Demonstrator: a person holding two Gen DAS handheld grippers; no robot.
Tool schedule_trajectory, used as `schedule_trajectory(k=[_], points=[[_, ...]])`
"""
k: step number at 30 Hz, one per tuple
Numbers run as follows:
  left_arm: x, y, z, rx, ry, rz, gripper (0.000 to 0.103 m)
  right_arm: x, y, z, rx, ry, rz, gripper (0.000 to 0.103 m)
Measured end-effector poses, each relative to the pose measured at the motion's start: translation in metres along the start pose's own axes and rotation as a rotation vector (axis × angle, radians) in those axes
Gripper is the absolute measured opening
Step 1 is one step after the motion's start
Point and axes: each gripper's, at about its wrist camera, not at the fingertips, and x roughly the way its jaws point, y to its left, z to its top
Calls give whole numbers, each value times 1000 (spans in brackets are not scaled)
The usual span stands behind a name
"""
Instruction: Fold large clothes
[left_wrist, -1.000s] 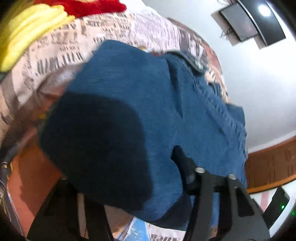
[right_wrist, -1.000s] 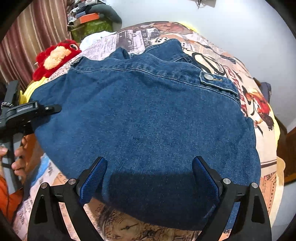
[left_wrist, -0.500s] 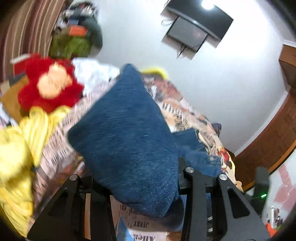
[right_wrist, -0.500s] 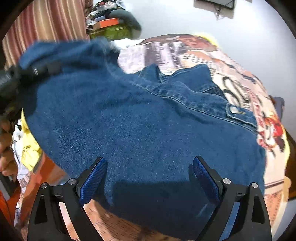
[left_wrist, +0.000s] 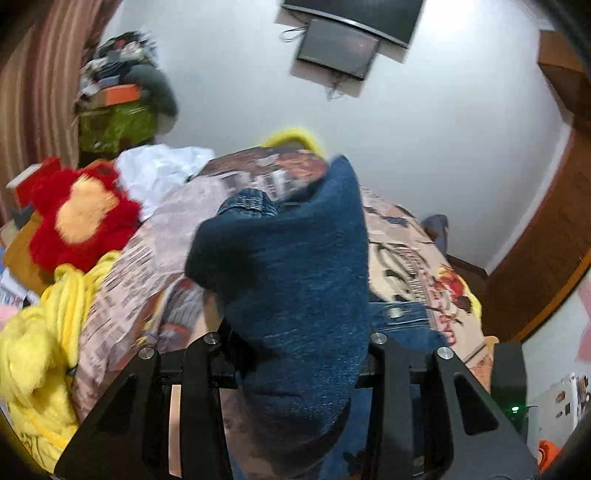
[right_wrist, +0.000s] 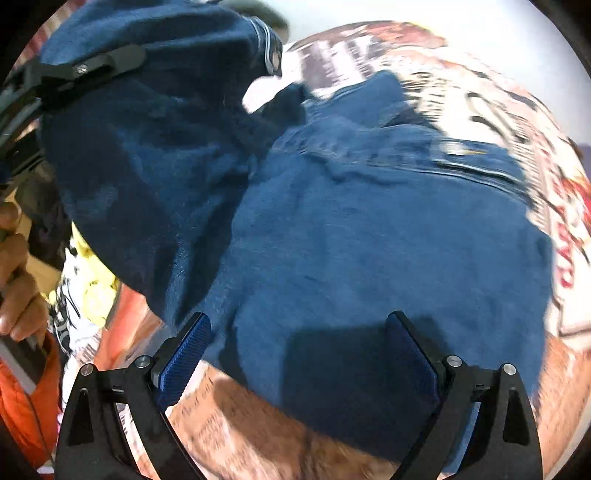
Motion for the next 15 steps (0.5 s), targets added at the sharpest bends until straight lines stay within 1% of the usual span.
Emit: schedule_trajectory(k=[1,3,8,9,11,12,13,14,15], points=[[0,-10,3,18,-3,-9,38,-10,-9,-3,22,-15,-3,95],[4,-42,7,78,-9,-39,38,-35,-28,-12,75,-53,-22,95],[20,-115,-1,211,29,-101,35,-94,-75,-40,172,-130,-107,95],[21,-128,-6,239,34,-116,34,-103,-85,-46,190,-139,-125,95],[25,-157,-21,326,39,-137,34,-123,-105,-63,228,-152,-157,95],[26,-168,-30,375,41,-139,34,-129,-108,-68,240,-154,-166,95],[28,-182,-45,446,45,-135,34,-135,-115,-76,259,-155,-176,95],[29,-189,-55,489,53,-131,34,-142,-121,-84,277,-158,-184,95],[31,-195,-69,540,74,-130,34,-147,-126,-92,295,-161,-191,95]])
